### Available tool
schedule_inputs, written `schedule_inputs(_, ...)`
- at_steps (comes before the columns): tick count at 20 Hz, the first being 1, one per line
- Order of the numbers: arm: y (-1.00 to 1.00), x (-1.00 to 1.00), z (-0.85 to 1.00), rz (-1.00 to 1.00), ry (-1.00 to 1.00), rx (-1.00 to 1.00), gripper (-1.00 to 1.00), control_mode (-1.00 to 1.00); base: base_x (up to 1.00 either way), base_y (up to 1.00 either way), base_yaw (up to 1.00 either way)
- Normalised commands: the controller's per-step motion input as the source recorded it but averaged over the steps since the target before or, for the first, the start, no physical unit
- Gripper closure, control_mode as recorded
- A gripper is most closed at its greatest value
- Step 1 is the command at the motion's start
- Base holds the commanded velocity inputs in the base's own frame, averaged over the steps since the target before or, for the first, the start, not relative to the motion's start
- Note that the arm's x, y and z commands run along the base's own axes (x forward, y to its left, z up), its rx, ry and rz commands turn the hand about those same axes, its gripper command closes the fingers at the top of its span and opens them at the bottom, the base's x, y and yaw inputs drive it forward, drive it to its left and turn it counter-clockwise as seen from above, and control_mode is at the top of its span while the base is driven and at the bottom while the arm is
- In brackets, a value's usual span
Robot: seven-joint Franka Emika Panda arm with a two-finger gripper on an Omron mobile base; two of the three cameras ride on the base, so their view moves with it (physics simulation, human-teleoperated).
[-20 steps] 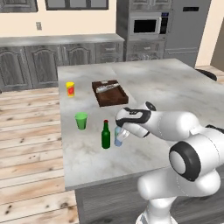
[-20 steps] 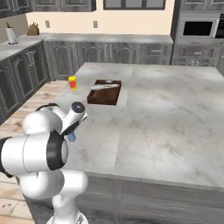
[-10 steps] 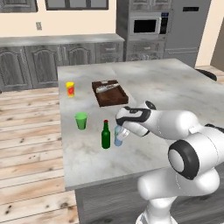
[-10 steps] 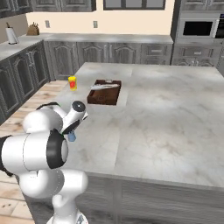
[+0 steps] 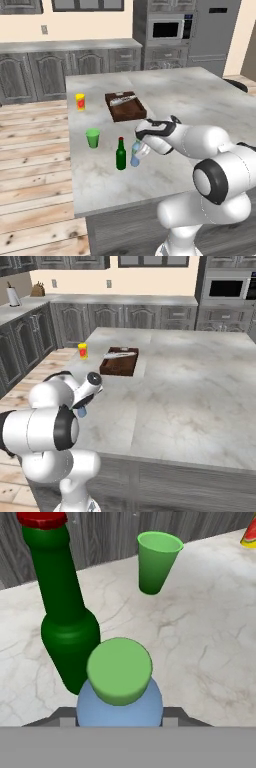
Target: Place the drinks on the dining counter in a tight cluster.
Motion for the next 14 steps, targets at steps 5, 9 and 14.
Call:
schedule_inputs(5,-0.01,0.0,-0.01,0.0,0.0,0.02,1.0,-1.0,0.0,0.0,0.0)
schedule_inputs(9,0.0,0.0,0.0,0.0,0.0,0.0,1.0,-1.0,0.0,0.0,0.0)
schedule_inputs(14,0.0,0.0,0.0,0.0,0.0,0.0,-1.0,-1.0,0.0,0.0,0.0)
